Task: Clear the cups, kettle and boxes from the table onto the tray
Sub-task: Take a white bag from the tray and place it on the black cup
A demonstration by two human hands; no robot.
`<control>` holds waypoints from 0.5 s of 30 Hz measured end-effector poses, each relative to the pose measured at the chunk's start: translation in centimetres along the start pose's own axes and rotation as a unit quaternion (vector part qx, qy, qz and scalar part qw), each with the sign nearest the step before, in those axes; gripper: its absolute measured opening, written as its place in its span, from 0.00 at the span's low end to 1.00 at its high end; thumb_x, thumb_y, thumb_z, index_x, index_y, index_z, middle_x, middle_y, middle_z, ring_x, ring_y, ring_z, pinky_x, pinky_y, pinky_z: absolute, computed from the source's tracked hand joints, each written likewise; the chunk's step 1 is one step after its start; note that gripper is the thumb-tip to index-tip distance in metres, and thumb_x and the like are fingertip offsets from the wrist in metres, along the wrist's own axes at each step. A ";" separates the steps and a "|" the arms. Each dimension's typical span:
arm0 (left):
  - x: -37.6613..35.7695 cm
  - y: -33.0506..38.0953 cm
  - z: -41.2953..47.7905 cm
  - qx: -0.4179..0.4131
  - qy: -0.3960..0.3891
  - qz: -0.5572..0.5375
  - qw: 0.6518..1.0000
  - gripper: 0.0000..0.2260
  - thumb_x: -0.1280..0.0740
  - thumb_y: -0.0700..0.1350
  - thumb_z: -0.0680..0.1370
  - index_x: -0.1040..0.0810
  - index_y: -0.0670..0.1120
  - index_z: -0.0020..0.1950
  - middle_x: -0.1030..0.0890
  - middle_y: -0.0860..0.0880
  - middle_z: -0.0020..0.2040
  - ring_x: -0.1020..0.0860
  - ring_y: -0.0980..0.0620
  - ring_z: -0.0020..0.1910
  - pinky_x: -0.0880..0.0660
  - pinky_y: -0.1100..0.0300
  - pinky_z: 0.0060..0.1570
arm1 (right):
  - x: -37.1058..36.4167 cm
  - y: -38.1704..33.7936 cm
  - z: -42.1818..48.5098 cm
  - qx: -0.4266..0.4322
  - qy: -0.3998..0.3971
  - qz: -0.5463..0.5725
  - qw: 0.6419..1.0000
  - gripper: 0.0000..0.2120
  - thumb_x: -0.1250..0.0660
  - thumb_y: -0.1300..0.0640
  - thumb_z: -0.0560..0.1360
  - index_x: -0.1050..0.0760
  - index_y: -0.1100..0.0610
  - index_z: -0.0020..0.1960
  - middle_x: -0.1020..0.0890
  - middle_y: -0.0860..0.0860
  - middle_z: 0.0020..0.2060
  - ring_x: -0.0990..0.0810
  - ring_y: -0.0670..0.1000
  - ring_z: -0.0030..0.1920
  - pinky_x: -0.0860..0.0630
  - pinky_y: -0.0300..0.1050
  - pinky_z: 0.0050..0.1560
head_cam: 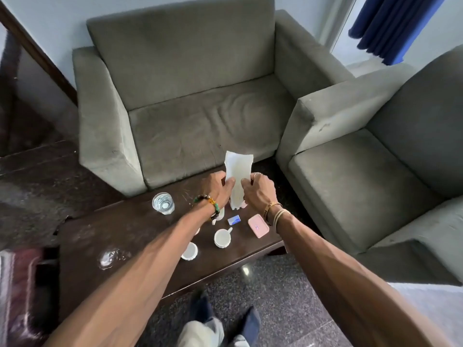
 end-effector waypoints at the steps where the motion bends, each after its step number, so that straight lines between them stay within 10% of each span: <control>1: -0.4 -0.1 0.7 0.001 -0.004 -0.005 1.000 0.17 0.39 0.56 0.70 0.31 0.42 0.32 0.23 0.39 0.31 0.26 0.38 0.31 0.28 0.51 0.31 | -0.1 0.1 0.5 -0.004 -0.003 0.000 1.000 0.13 0.39 0.55 0.77 0.31 0.57 0.34 0.17 0.60 0.40 0.22 0.61 0.43 0.30 0.47 0.42; 9: -2.7 -2.3 5.9 0.048 -0.043 0.000 0.998 0.17 0.40 0.55 0.67 0.36 0.44 0.25 0.32 0.48 0.26 0.33 0.46 0.30 0.34 0.56 0.30 | -1.7 0.7 4.7 -0.041 -0.049 0.009 0.998 0.11 0.39 0.57 0.75 0.22 0.63 0.41 0.15 0.62 0.42 0.17 0.62 0.46 0.22 0.52 0.51; 15: -2.8 -1.3 10.7 0.033 -0.061 0.062 0.996 0.20 0.35 0.51 0.76 0.33 0.44 0.27 0.30 0.49 0.27 0.33 0.48 0.29 0.42 0.61 0.25 | -1.6 0.7 10.0 -0.059 -0.027 -0.002 0.998 0.09 0.37 0.57 0.76 0.28 0.57 0.37 0.18 0.58 0.41 0.21 0.59 0.43 0.32 0.43 0.39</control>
Point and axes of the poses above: each hand's wrist, its own z-axis towards the middle knuckle, its own x-axis out of the back of the hand, y = z × x, the point moved 7 cm from there along z, towards the middle knuckle
